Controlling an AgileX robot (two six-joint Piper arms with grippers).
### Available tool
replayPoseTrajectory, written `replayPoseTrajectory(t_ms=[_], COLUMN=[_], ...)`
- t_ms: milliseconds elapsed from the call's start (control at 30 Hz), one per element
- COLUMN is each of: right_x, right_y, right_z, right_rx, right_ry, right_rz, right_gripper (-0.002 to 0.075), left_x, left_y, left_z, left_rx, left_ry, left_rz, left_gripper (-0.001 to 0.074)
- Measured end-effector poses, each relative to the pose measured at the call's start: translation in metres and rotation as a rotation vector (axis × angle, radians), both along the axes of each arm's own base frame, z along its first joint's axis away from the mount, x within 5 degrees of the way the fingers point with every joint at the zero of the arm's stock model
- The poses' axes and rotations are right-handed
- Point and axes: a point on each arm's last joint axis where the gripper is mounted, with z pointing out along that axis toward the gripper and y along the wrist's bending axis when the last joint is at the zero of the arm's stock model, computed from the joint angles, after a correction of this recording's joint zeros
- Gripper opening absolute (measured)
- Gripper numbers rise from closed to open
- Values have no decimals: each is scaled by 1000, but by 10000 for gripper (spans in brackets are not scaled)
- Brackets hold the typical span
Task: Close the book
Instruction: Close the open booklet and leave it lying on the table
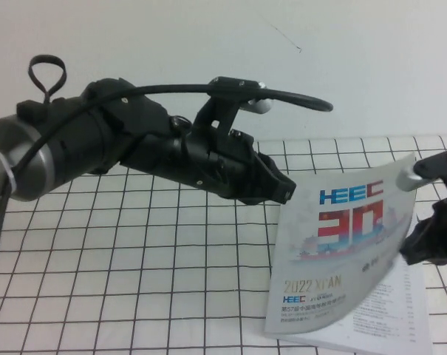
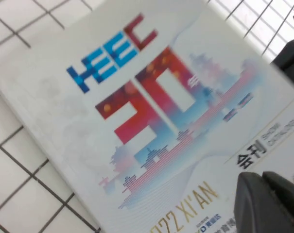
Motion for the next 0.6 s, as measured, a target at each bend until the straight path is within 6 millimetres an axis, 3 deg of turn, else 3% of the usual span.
replayPoseTrajectory(t_ms=[167,300,467,600], right_x=[-17,-43,-83,-115], right_y=[-36,-57,-68,-67], right_z=[49,86,128,157], right_rx=[-73,-158,-228,-217], right_ry=[-112,-196,-313,-452], right_rz=[-50,-33,-73,-107], right_gripper=[-3,-3,-3,-3], left_x=[-17,-31,-39,-52], left_y=[13,34,69,108], left_z=[38,66,85,95], left_rx=[12,138,306,358], left_ry=[-145,-317,-368,-404], left_rz=[-20,9,199,374], left_gripper=[-4,-4,-4,-4])
